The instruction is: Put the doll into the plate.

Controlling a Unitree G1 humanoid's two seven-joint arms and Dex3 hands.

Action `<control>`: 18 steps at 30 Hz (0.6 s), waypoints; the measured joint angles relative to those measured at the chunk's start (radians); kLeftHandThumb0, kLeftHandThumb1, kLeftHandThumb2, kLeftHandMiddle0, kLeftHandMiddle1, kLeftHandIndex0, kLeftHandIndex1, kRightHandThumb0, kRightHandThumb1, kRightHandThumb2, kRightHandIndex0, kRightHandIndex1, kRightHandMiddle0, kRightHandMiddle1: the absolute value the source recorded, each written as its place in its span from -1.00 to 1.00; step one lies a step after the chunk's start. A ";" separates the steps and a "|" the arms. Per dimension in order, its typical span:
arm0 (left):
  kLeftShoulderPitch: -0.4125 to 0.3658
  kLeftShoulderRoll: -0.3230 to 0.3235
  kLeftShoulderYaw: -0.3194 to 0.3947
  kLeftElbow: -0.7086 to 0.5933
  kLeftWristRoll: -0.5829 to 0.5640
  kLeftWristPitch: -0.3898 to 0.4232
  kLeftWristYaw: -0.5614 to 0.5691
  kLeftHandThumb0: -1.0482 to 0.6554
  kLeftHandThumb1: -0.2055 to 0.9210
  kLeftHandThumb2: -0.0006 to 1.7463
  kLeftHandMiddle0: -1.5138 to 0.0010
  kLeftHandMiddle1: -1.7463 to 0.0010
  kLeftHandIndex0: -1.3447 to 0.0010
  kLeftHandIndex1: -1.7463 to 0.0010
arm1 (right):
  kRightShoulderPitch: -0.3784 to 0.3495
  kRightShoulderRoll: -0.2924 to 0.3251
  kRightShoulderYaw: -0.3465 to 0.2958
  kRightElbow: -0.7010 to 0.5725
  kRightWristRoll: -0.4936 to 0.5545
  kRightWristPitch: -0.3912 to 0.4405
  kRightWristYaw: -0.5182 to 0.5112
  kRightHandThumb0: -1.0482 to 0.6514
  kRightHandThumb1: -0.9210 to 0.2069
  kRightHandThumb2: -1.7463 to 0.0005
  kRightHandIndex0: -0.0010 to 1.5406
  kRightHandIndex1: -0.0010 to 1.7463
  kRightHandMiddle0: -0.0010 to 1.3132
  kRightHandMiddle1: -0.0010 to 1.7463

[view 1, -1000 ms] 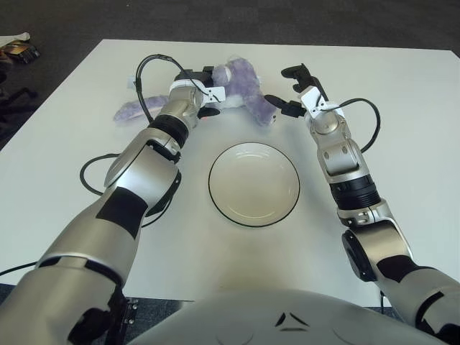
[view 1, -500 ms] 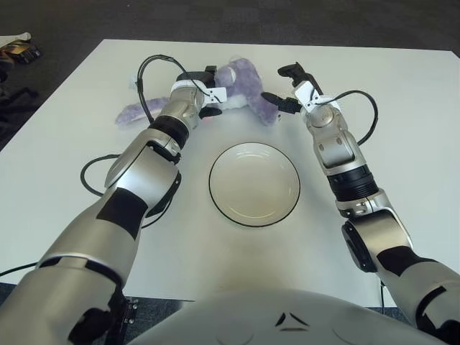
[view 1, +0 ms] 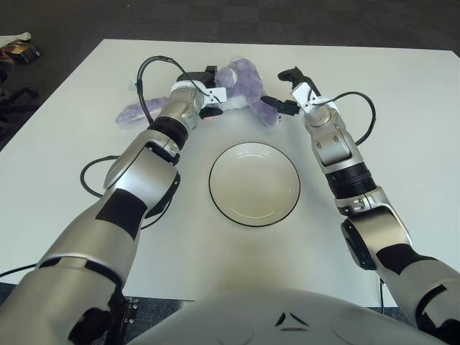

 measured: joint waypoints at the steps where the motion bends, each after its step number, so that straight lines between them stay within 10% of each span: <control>1: 0.000 0.000 0.000 -0.001 0.000 0.000 0.000 0.77 -0.07 0.29 0.02 -0.70 1.00 -0.84 | -0.005 0.000 -0.001 0.015 0.001 -0.006 -0.001 -0.86 -0.85 0.74 -0.95 -0.39 -1.00 -0.24; 18: 0.008 0.002 -0.001 -0.017 -0.001 -0.010 0.012 0.76 -0.03 0.30 0.07 -0.76 1.00 -0.86 | -0.080 0.020 -0.031 0.281 0.034 -0.083 -0.033 -0.89 -0.77 0.69 -0.99 -0.22 -1.00 -0.35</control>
